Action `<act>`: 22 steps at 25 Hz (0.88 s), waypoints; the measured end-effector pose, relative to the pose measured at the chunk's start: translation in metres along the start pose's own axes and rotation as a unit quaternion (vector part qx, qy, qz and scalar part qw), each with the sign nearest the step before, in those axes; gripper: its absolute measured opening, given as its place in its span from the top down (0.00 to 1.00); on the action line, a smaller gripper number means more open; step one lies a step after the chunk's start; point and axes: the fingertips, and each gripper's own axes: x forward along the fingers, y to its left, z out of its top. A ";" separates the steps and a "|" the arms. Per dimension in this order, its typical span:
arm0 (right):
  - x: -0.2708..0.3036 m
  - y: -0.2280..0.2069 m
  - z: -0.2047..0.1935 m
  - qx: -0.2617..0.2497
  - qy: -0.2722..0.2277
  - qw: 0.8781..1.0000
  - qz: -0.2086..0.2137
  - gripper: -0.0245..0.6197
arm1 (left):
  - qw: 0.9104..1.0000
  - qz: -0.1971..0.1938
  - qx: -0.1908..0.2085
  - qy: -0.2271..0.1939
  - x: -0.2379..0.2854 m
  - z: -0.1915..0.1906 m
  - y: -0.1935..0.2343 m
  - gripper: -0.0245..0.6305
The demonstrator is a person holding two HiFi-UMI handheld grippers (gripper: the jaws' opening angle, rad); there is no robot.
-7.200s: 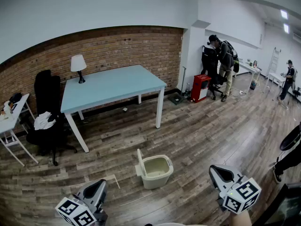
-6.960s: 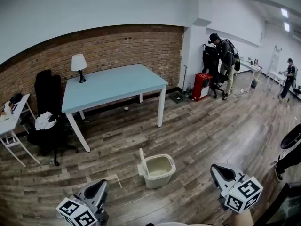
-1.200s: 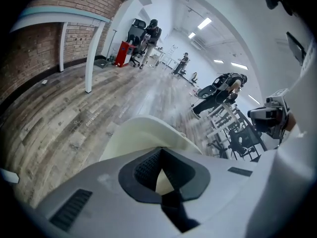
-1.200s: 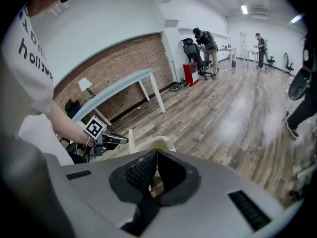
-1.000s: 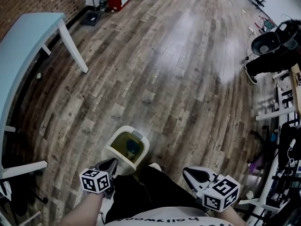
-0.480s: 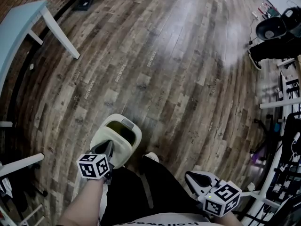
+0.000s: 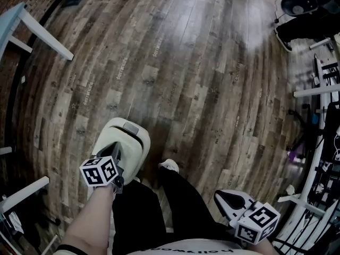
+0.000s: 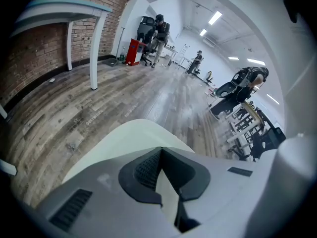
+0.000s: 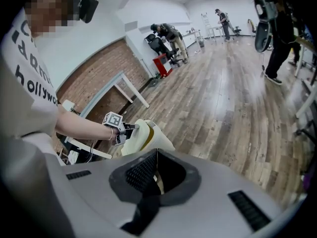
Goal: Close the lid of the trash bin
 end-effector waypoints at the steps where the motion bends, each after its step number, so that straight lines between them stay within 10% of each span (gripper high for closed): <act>1: -0.002 -0.003 -0.004 0.001 0.001 1.000 -0.007 0.95 | 1.000 0.005 -0.001 0.002 0.007 -0.002 0.002 0.95; 15: -0.011 -0.026 -0.032 0.003 0.020 0.999 -0.038 0.95 | 0.999 0.051 -0.008 0.004 0.035 -0.012 0.009 0.95; 22: -0.007 -0.030 -0.029 0.009 0.019 0.999 -0.035 0.95 | 0.992 0.082 0.064 0.067 0.045 -0.016 0.009 0.95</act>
